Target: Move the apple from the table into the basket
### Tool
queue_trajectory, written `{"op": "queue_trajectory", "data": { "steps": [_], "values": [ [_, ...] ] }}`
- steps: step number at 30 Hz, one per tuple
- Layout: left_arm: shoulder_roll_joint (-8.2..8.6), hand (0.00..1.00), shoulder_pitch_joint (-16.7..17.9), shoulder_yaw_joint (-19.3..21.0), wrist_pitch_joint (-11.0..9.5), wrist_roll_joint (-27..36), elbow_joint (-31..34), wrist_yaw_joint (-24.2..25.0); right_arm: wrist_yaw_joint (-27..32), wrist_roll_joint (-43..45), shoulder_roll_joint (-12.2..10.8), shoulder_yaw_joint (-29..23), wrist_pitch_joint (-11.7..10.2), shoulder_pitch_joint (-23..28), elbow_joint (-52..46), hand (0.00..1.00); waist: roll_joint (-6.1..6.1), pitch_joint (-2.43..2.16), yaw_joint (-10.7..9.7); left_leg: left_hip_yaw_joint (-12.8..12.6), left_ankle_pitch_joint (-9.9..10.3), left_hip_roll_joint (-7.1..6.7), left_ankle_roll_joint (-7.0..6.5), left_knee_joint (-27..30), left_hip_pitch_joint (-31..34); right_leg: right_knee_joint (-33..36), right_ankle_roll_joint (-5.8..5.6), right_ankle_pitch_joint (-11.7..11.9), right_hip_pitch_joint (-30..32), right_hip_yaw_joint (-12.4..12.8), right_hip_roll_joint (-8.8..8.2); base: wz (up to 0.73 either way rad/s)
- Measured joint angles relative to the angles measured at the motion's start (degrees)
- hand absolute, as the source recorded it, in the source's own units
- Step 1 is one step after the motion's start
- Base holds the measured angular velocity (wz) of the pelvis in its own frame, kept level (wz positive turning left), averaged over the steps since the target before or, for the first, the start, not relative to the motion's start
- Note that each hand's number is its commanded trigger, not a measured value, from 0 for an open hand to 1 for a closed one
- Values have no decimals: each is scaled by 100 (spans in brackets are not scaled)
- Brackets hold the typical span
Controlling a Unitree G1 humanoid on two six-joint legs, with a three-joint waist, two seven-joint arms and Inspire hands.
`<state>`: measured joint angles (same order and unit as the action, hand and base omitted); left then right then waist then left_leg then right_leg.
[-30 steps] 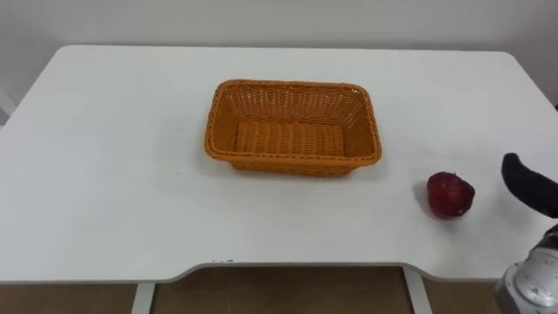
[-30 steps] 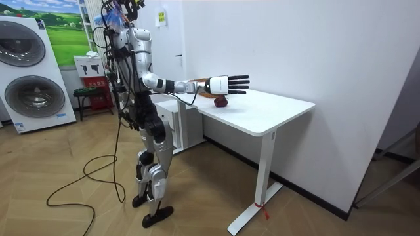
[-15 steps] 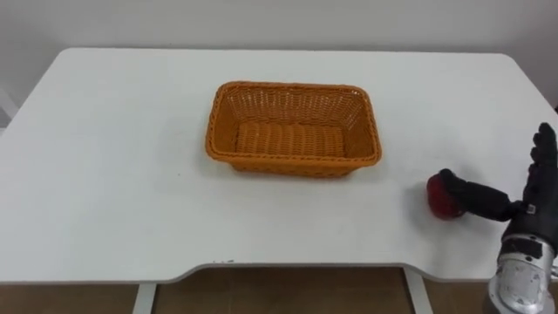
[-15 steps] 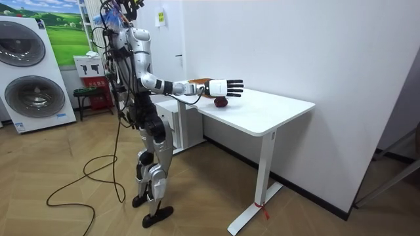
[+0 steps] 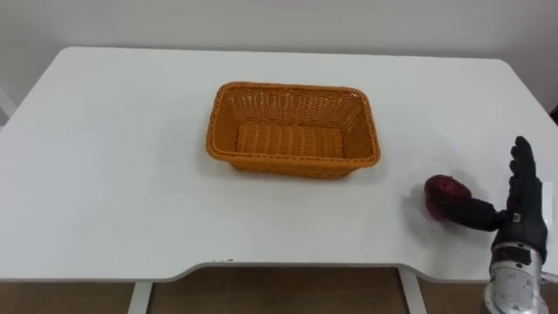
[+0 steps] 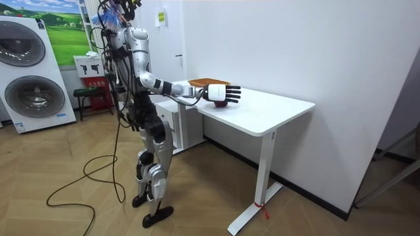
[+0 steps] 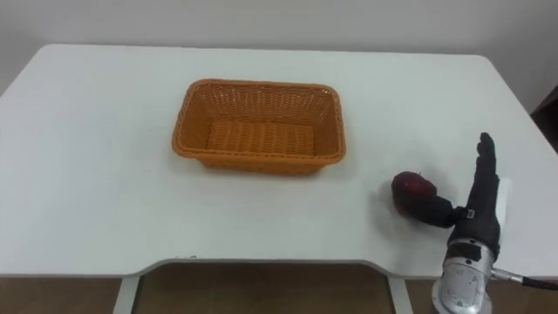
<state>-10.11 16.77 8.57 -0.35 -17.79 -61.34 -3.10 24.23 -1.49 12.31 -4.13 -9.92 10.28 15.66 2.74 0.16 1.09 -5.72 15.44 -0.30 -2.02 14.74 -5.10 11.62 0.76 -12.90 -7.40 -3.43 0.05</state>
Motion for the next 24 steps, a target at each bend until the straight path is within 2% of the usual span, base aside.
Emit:
{"op": "queue_trajectory", "data": {
  "steps": [4,8,9,11,15,17,24],
  "values": [
    [0,0,-28,1,5,-48,-16,0,-252,-2,3,124,29,-1,492,0,14,-8,89,4,0,4,0,4,-8,3,1,4,-4,5,0,0],
    [-8,0,-52,11,16,-48,-13,-3,-418,-21,62,178,52,-22,531,2,3,-8,93,22,0,2,0,11,-18,3,2,5,-23,-1,-2,1],
    [-8,0,-51,10,16,-48,-13,-3,-445,-19,90,191,52,-23,558,25,4,-7,96,29,0,1,0,12,-23,2,2,5,-34,-5,-1,4],
    [-11,0,-25,6,16,-46,-18,-3,-547,-20,163,238,53,-22,623,100,5,3,89,55,0,-1,0,14,-50,-2,2,5,-71,-50,-4,6],
    [-17,0,-21,-7,16,-50,-2,22,-605,197,260,161,52,-32,743,100,28,3,79,113,1,-7,-1,13,-42,-1,2,5,-63,-124,-14,6],
    [-20,0,-23,-7,17,-50,3,93,-621,334,383,26,54,-127,891,100,38,0,84,116,1,-6,-1,11,-46,-1,2,5,-63,-134,-15,2],
    [-63,0,-9,-9,22,-47,5,160,-606,608,409,-129,73,-263,1069,100,72,-7,101,127,-1,-4,3,31,-53,-8,2,5,-69,-146,-8,0]
  ]
}}
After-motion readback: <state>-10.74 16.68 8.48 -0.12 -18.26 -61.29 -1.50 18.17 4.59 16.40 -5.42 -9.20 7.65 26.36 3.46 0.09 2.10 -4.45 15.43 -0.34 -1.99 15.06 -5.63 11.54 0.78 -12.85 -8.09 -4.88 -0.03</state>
